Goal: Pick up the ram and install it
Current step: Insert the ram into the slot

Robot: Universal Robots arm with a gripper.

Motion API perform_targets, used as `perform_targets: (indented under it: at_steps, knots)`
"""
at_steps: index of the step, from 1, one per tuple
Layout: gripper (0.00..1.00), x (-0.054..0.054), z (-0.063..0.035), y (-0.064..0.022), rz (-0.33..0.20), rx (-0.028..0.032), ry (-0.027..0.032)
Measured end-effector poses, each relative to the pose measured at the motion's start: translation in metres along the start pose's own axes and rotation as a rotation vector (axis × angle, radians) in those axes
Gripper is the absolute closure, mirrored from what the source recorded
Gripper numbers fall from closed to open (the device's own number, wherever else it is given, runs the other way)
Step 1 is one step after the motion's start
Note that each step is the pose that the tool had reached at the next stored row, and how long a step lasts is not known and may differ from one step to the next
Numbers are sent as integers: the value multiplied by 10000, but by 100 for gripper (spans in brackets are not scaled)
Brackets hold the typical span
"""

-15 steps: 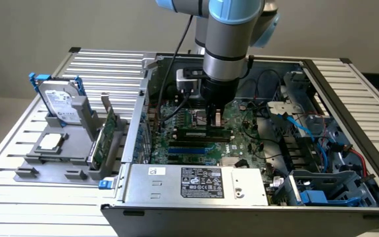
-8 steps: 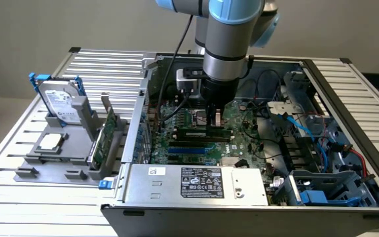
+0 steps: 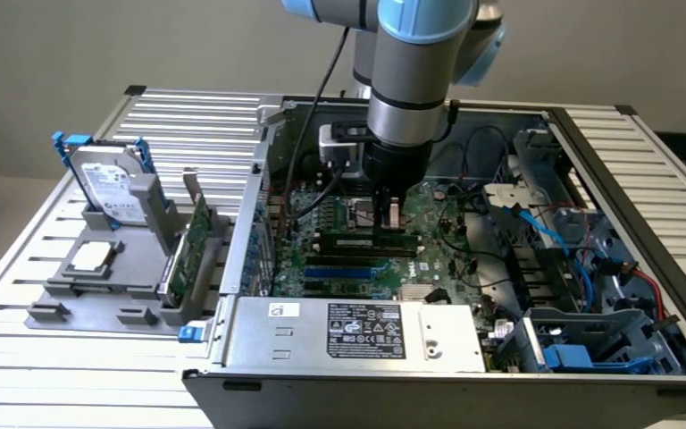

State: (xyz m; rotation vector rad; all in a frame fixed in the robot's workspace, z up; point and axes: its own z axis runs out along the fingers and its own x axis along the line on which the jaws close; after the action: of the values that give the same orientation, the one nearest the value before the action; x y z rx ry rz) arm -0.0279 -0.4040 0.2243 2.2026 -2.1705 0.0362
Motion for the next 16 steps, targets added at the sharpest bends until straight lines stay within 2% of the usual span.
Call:
perform_targets:
  at_steps: [16]
  knots:
    - [86,-7,11,6,-25,-25,-4]
